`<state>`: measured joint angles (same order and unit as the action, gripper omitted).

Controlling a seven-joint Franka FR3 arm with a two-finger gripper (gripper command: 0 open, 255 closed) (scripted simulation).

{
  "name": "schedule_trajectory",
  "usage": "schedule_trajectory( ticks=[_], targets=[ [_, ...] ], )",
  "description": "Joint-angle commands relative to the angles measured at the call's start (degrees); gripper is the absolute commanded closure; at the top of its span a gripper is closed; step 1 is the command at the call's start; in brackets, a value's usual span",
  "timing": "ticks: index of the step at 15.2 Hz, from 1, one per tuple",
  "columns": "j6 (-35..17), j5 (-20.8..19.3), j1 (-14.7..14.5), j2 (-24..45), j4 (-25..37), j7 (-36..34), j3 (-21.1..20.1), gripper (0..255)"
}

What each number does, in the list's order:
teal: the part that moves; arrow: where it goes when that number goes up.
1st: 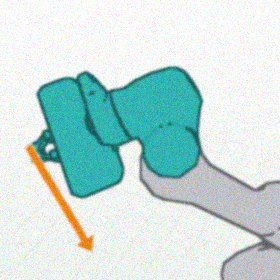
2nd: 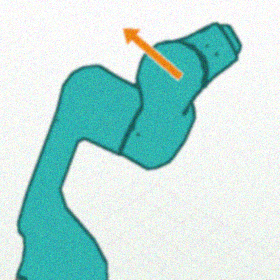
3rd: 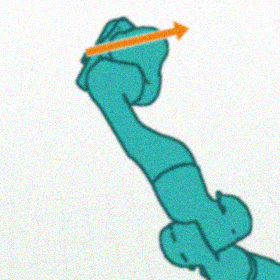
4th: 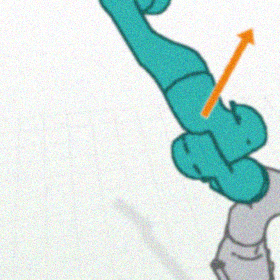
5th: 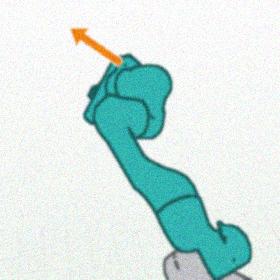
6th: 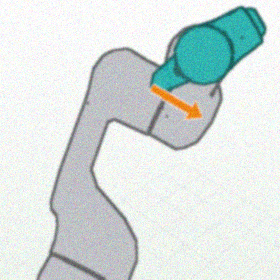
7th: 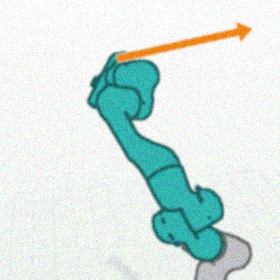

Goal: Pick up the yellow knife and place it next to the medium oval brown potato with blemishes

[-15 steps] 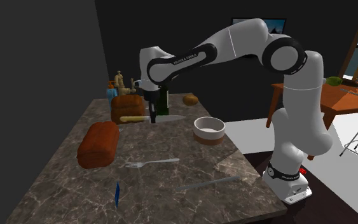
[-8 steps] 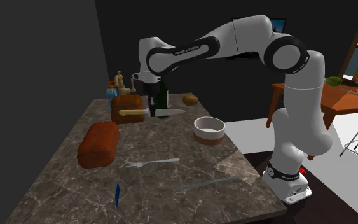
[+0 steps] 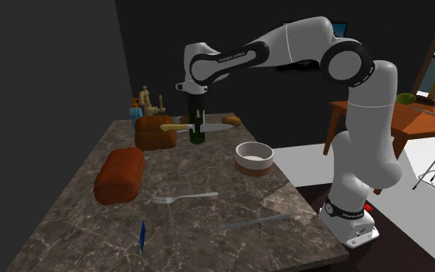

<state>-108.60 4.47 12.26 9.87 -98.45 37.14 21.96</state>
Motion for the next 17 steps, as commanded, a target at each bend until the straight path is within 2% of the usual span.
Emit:
schedule_trajectory(
  ticks=[1, 9, 16, 17],
  targets=[
    [-0.05, 0.26, 1.59, 0.05, -0.08, 2.77, 1.05, 255],
    [0.76, 1.95, 8.19, 1.92, 1.95, 13.58, 5.01, 255],
    [2.91, 5.11, 15.48, 6.95, 8.0, 23.83, 7.93, 255],
    [2.17, 5.17, 15.46, 7.02, 7.32, 23.88, 7.88, 255]
  ],
)
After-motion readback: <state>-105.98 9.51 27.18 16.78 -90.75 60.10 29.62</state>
